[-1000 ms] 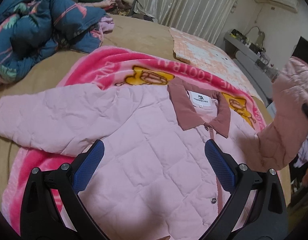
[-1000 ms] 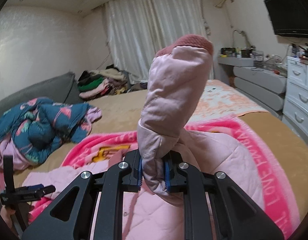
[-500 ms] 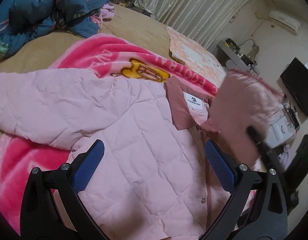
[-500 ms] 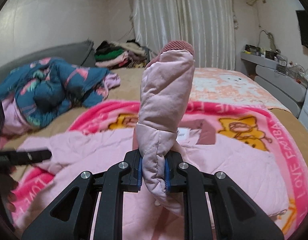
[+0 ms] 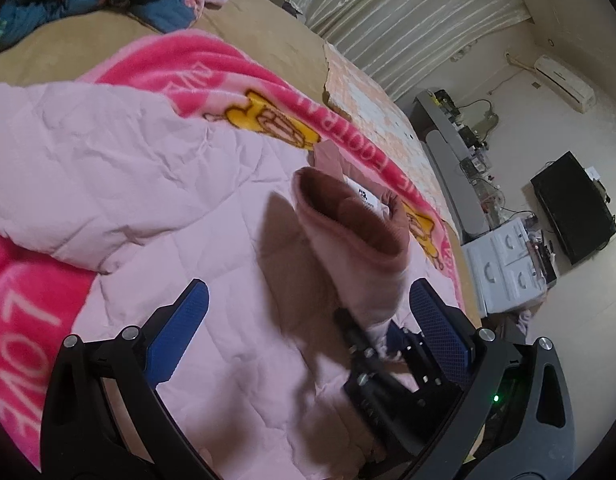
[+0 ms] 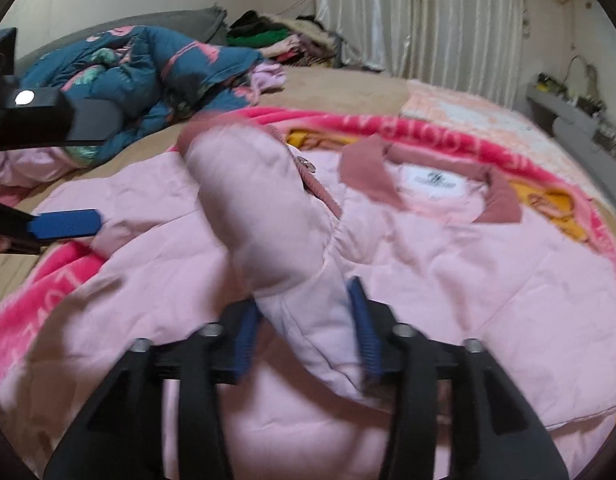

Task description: Fold large clothes

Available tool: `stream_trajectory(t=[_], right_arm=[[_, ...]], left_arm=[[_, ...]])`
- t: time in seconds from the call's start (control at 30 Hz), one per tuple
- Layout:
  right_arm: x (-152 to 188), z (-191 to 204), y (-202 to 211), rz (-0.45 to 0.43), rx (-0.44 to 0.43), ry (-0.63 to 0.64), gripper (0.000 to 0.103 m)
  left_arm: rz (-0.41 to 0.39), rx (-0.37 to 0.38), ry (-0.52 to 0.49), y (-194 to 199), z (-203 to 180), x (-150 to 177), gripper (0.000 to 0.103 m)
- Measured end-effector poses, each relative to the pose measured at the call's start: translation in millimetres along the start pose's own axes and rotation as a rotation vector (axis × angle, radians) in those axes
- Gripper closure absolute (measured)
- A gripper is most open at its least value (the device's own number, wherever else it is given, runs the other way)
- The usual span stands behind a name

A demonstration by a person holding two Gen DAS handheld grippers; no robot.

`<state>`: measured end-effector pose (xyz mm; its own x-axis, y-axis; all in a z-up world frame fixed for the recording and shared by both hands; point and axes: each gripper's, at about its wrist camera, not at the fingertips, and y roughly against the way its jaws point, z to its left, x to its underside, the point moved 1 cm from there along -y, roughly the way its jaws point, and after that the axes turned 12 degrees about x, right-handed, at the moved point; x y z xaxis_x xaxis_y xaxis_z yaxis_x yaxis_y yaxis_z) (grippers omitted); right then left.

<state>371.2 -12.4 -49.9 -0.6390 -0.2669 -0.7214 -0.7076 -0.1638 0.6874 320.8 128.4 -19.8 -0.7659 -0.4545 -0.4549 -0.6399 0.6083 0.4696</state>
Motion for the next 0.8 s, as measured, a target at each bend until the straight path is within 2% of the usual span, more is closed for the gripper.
stream_trajectory(t=[0.03,0.13,0.2,0.3,0.4,0.47,0.53,0.57,0.6,0.7,0.8], right_arm=[[0.4,0.3,0.4,0.016,-0.018,-0.005,0.032],[6.8,-2.7,8.5,0.068,-0.052,-0.016,0.017],[11.3,-13.9,21.9,0.065,-0.064,-0.033,0.015],[19.2,-44.8,42.2,0.054,-0.034,-0.076,0.015],[30.3,-81.3,58.0,0.044,0.042,-0.109,0.015],[39.6,-108.3,64.9,0.045,0.1,-0.137,0.016],[48.7,-126.7,69.6,0.056,0.134,-0.168,0.021],[54.6,-139.4,71.9,0.067,0.155,-0.193,0.022],[59.6,-150.2,74.1,0.076,0.175,-0.217,0.022],[68.1,-169.7,76.0,0.091,0.204,-0.249,0.026],[67.8,-183.7,82.1,0.082,0.233,-0.258,0.029]], left_arm=[[0.005,0.002,0.004,-2.5,1.5,1.7,0.009],[0.018,0.008,0.009,-10.6,5.9,6.8,0.009],[0.041,0.012,0.013,-19.7,8.6,11.6,0.009],[0.083,0.031,0.049,-38.2,15.8,19.5,0.009],[0.108,0.046,0.102,-57.0,24.5,26.6,0.009],[0.094,0.029,0.081,-63.4,24.4,30.6,0.012],[0.099,-0.035,0.018,-68.2,18.3,35.1,0.042],[0.106,-0.045,-0.005,-70.6,15.5,37.7,0.062],[0.111,-0.033,-0.008,-71.8,15.6,38.8,0.071],[0.113,-0.023,-0.067,-71.3,9.3,40.2,0.086],[0.066,-0.016,-0.123,-56.5,-4.5,31.6,0.089]])
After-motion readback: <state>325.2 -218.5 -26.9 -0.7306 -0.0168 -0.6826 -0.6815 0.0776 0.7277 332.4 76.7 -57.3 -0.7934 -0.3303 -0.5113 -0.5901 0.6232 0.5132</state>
